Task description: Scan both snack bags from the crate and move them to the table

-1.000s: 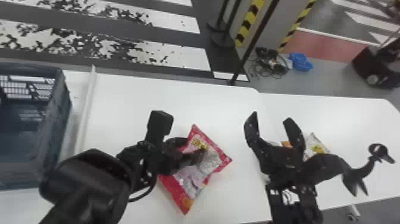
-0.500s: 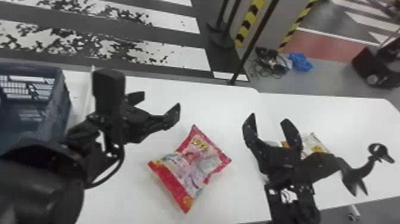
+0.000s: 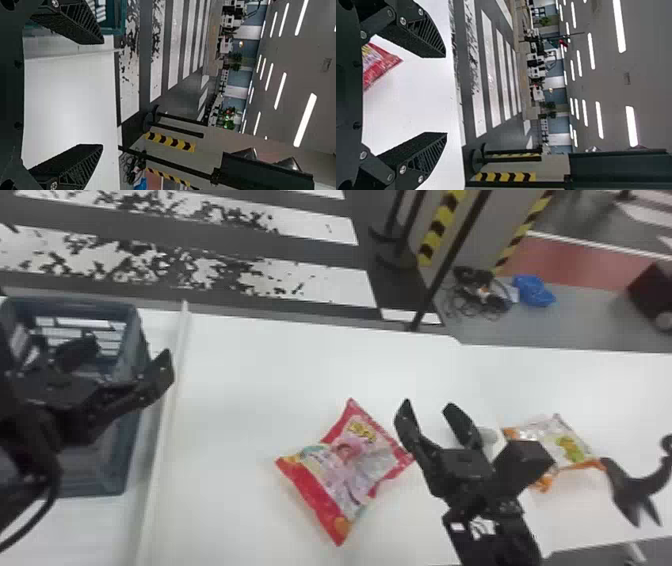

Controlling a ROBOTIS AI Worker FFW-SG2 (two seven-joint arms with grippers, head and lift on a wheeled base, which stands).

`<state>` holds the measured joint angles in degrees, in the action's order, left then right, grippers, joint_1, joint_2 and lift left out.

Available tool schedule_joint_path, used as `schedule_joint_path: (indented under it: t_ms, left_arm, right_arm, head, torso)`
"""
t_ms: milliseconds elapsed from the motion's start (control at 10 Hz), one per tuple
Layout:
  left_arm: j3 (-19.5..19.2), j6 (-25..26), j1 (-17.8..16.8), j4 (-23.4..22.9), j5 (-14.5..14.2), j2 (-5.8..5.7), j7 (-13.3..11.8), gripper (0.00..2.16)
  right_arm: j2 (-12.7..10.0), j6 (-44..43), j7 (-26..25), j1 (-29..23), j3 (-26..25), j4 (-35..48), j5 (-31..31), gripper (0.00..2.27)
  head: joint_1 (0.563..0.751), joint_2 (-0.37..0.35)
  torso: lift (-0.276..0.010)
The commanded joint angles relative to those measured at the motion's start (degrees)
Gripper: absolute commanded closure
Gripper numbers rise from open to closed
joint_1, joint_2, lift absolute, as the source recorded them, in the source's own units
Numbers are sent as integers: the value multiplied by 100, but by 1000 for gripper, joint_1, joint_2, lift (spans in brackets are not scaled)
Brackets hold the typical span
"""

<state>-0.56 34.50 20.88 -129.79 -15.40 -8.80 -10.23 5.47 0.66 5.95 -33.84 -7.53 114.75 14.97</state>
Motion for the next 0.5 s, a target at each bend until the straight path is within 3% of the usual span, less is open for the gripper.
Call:
schedule_joint_path:
  t_ms: [0,100,400]
  left_arm:
    - [-515,-26,417,-196,-305,-122,-23,70]
    - [-708,-96,636,-257,-341,-131,-93,70]
    - [-1130,-149,979,-345,-472,-166,-181,70]
  right_arm:
    - [-64,563,275,1,164,21,68,1406]
    - [-108,810,310,9,357,56,68,2159]
    - [-143,1126,398,45,1043,74,-99,2246]
  head:
    - [695,-185]
    - [695,-119]
    - [695,33]
  torso:
    - [-87]
    - [-87]
    - [-87]
